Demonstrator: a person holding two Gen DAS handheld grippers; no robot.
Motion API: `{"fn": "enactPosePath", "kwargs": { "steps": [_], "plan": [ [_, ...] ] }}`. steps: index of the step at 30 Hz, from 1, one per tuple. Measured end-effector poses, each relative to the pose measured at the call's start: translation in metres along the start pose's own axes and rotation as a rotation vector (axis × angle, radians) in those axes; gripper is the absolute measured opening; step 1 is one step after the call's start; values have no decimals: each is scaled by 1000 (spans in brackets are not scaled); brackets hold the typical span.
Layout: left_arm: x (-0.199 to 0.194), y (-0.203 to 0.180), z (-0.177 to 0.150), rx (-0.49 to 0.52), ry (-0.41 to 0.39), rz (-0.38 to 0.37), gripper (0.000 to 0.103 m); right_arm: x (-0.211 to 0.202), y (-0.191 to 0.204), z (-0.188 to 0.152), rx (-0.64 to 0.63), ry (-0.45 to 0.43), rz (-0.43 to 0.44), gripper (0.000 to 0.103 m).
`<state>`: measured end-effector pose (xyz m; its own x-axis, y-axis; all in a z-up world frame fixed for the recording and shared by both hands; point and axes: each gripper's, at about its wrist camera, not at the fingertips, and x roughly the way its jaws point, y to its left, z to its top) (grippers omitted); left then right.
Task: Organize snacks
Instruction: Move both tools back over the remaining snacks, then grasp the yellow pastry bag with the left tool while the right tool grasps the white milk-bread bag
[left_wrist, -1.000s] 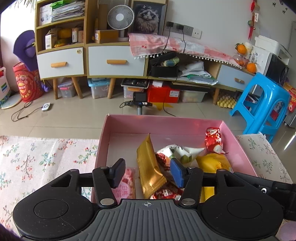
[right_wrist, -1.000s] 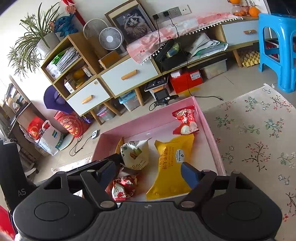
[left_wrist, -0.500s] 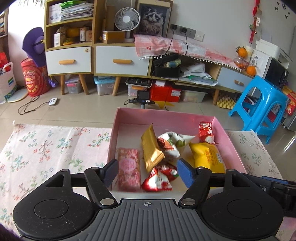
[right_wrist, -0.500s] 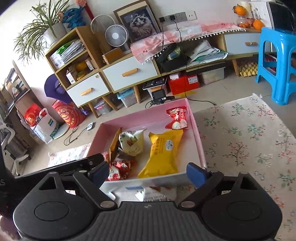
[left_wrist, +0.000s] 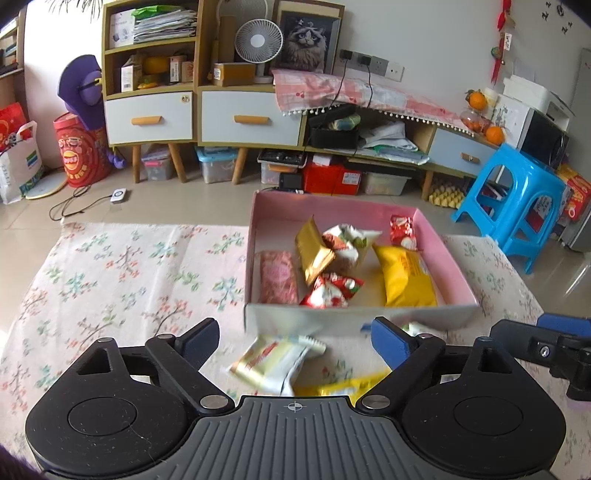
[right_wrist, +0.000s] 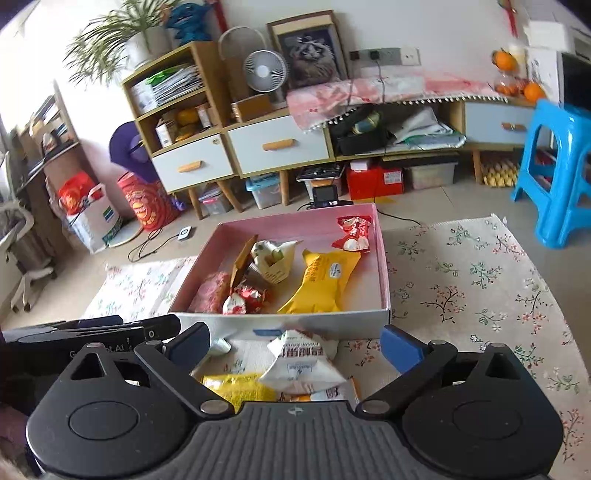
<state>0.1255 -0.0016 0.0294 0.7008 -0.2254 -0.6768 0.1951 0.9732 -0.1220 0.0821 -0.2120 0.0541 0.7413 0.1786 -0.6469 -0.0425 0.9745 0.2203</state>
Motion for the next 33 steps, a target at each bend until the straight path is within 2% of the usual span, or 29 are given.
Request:
{"fn": "enactPosePath", "kwargs": {
  "steps": [6, 12, 27, 33],
  "plan": [
    [-16, 10, -26, 10, 42, -11, 98, -4, 6, -16, -75, 12, -14, 93],
    [-23, 20, -50, 31, 57, -19, 98, -5, 1, -41, -132, 39, -44, 93],
    [-31, 27, -92, 197, -3, -22, 98, 2, -6, -90, -191, 105, -70, 93],
    [-21, 38, -97, 174, 1, -68, 98, 7, -1, -95, -213, 105, -57, 93]
  ]
}}
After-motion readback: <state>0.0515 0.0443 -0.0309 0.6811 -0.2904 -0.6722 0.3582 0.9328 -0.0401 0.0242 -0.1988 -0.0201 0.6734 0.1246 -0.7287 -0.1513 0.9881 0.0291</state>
